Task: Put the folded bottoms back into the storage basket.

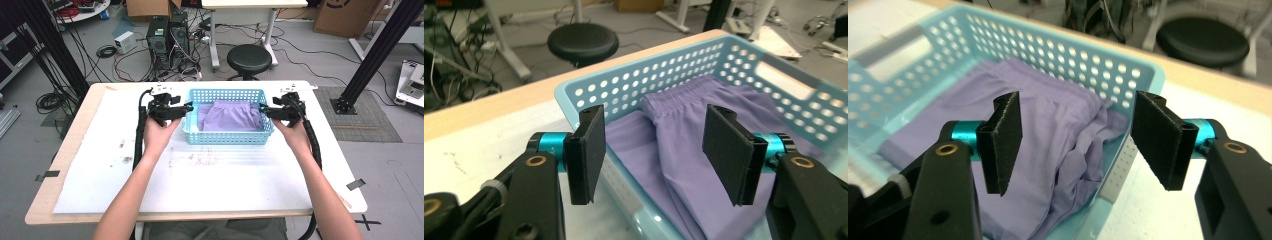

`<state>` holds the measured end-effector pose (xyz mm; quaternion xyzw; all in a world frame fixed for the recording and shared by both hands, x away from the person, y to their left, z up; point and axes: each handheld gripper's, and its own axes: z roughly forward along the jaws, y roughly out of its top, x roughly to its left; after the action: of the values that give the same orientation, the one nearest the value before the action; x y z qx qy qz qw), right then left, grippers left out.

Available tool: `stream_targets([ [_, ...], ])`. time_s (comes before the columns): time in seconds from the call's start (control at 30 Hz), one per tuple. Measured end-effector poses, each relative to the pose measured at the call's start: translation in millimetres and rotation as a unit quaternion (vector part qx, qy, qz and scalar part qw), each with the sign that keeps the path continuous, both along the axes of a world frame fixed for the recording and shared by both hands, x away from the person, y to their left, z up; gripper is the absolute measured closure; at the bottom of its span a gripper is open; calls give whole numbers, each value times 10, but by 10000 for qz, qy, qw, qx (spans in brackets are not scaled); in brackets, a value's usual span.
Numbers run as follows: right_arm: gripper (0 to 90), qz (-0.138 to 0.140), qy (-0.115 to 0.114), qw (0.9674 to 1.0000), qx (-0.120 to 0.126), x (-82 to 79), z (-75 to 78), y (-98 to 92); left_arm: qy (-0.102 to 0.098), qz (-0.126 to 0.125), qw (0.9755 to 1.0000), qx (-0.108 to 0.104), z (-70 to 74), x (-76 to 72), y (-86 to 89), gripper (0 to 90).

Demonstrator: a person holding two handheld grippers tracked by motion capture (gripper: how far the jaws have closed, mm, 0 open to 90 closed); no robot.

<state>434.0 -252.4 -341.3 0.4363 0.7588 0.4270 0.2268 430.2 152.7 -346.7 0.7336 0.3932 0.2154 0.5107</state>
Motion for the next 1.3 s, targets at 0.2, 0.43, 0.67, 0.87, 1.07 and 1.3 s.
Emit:
stream_targets([
  [0.2,372,23,-341,9990,279,-328,-52,-179,-296,-229,9992,-115,-46,-345,121,386],
  [0.43,333,28,-537,9977,403,-677,-257,-351,-654,-353,9972,-110,-186,-721,195,348],
  [0.67,323,-60,-724,9970,258,-989,-522,-425,-780,-398,9962,-36,-393,-944,249,329],
  [0.87,312,-117,-865,9960,167,-1122,-652,-449,-615,-432,9972,10,-537,-953,292,328],
  [1.07,312,-133,-804,9965,164,-1132,-704,-474,-537,-498,9973,100,-575,-950,277,328],
  [1.3,310,-109,-763,9970,102,-1099,-756,-481,-513,-558,9968,240,-585,-966,234,328],
])
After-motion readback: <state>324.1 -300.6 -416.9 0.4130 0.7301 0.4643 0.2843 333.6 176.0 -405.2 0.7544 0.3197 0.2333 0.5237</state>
